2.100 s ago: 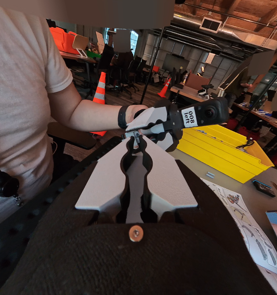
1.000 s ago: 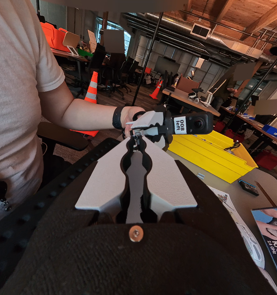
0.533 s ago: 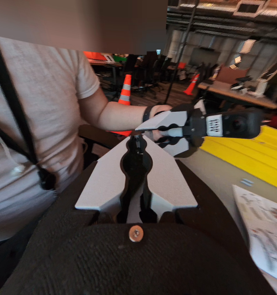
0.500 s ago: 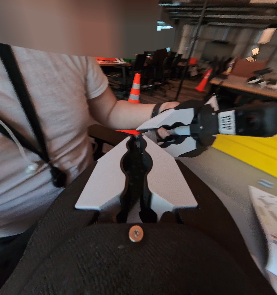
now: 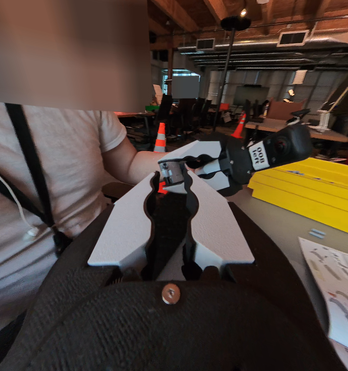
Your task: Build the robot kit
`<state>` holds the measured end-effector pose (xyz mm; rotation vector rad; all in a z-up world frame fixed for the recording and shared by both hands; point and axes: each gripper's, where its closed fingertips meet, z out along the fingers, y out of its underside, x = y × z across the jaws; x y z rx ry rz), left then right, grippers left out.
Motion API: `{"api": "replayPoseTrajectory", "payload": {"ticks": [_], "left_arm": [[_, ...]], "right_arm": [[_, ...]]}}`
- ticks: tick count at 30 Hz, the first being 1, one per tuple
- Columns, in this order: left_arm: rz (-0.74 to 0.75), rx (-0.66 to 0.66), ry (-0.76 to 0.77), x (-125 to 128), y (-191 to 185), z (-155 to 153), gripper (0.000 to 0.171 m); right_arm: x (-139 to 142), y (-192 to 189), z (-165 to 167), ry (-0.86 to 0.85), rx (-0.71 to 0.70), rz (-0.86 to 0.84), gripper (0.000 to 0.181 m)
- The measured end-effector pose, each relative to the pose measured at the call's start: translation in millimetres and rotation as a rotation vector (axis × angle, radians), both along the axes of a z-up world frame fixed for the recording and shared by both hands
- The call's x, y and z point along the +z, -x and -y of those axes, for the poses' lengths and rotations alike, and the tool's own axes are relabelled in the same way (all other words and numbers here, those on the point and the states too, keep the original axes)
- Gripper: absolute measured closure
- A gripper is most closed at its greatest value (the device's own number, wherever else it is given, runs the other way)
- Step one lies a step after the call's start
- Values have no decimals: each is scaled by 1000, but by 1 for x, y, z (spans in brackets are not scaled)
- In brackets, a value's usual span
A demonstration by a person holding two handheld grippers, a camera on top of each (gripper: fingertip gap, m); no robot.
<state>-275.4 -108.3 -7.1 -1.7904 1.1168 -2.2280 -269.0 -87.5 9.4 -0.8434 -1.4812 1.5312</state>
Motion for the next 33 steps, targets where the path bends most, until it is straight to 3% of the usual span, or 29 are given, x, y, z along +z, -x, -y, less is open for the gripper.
{"api": "replayPoseTrajectory", "payload": {"ticks": [4, 6, 10, 12, 16, 20, 26, 29, 33], "left_arm": [[58, 23, 52, 7, -2, -6, 147], [76, 32, 62, 9, -2, -9, 147], [110, 88, 68, 13, -3, -20, 147], [101, 208, 0, 13, -1, -37, 136], [121, 574, -292, 27, 21, -79, 135], [89, 785, -558, 42, 24, -78, 147], [-23, 994, -586, 40, 5, -78, 161], [-28, 1057, -613, 38, -5, -78, 155], [20, 1158, -659, 45, -11, -82, 146]], "right_arm": [[-5, 11, 4, -95, -58, 4, 159], [-7, 15, -2, -122, -107, 3, 169], [-1, 15, -13, -86, -158, -21, 173], [0, 14, -21, -93, -196, -34, 175], [9, 11, -42, -89, -324, -93, 175], [9, 12, -62, -152, -485, -101, 175], [15, 8, -85, -415, -807, -140, 175], [24, 1, -90, -593, -968, -182, 175], [35, -2, -81, -784, -1074, -258, 176]]}}
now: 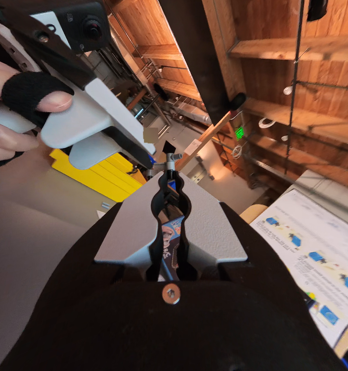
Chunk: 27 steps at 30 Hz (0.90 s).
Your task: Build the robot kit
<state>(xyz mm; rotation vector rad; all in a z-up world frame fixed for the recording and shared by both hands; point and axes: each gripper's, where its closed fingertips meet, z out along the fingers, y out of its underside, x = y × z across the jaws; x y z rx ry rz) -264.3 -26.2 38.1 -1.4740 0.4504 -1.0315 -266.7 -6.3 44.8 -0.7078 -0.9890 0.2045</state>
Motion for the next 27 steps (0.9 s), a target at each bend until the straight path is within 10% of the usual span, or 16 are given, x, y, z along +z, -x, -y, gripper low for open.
{"api": "replayPoseTrajectory", "payload": {"ticks": [20, 27], "left_arm": [[10, 25, -98, 14, -5, 5, 164], [-145, 138, -288, 17, 5, 7, 144]], "right_arm": [[6, 3, 16, -221, -104, 39, 176], [-6, 11, 13, 4, 78, 59, 176]]}}
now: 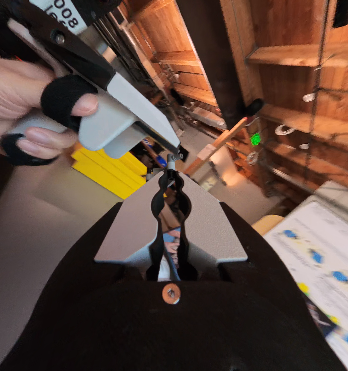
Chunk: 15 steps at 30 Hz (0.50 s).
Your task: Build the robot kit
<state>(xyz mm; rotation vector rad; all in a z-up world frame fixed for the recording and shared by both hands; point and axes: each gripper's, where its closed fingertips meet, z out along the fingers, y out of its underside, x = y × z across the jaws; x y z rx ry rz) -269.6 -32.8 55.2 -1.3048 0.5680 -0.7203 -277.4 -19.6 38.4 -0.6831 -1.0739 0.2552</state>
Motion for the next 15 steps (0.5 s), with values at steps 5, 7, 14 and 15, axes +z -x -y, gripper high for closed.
{"api": "replayPoseTrajectory", "payload": {"ticks": [5, 7, 14, 15], "left_arm": [[-356, -36, -165, -5, -2, 12, 139], [-415, -77, -126, -11, -3, 12, 136], [-305, -205, -74, -12, -6, 16, 155], [-295, -221, -76, -13, -7, 17, 156]], "right_arm": [[-7, 2, 7, 227, 245, 6, 175], [-5, 0, 11, 292, 338, -9, 175], [-2, -6, 26, 372, 527, -11, 175], [-2, -6, 27, 373, 537, -9, 175]]}}
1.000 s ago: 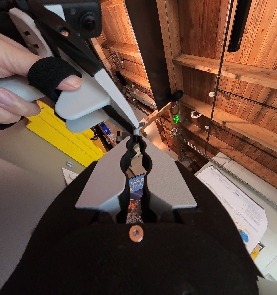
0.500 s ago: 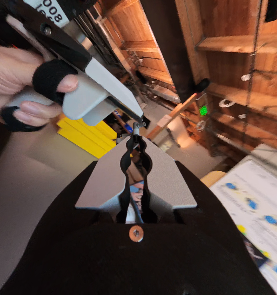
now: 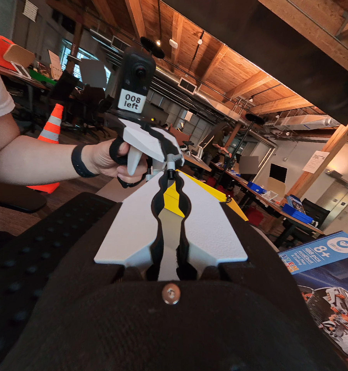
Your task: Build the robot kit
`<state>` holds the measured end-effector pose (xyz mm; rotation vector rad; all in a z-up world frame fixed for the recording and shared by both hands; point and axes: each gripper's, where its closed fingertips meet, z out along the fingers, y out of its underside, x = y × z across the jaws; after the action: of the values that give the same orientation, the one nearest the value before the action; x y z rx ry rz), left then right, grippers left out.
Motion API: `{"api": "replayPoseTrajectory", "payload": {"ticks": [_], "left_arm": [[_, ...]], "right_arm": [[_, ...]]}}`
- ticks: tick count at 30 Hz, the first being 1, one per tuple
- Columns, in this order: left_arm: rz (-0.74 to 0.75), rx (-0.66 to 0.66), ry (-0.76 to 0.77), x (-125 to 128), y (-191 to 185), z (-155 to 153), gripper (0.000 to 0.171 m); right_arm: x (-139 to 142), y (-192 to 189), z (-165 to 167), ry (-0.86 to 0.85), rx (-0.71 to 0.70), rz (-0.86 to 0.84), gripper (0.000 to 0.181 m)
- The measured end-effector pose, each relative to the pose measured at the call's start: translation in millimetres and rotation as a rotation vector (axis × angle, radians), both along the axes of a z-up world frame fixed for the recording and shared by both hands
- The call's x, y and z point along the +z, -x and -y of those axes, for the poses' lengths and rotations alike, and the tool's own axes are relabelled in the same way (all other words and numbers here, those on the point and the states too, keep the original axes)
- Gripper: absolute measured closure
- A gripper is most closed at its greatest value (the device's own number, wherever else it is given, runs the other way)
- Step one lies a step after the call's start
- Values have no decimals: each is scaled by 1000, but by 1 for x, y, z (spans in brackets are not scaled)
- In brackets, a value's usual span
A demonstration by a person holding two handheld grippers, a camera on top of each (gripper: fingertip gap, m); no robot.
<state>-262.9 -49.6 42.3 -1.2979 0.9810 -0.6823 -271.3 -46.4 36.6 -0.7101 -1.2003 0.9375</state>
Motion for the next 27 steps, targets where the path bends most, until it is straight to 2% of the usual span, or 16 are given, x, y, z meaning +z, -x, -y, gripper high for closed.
{"api": "replayPoseTrajectory", "payload": {"ticks": [8, 19, 27], "left_arm": [[39, -76, -26, -1, -5, 9, 164], [15, -79, -48, -3, -7, 13, 165], [113, -101, -6, -1, -7, 14, 165]], "right_arm": [[-7, 4, 9, 71, 106, 35, 175], [0, 1, 15, 192, 223, -10, 175], [-2, 3, 16, 206, 241, -5, 175]]}}
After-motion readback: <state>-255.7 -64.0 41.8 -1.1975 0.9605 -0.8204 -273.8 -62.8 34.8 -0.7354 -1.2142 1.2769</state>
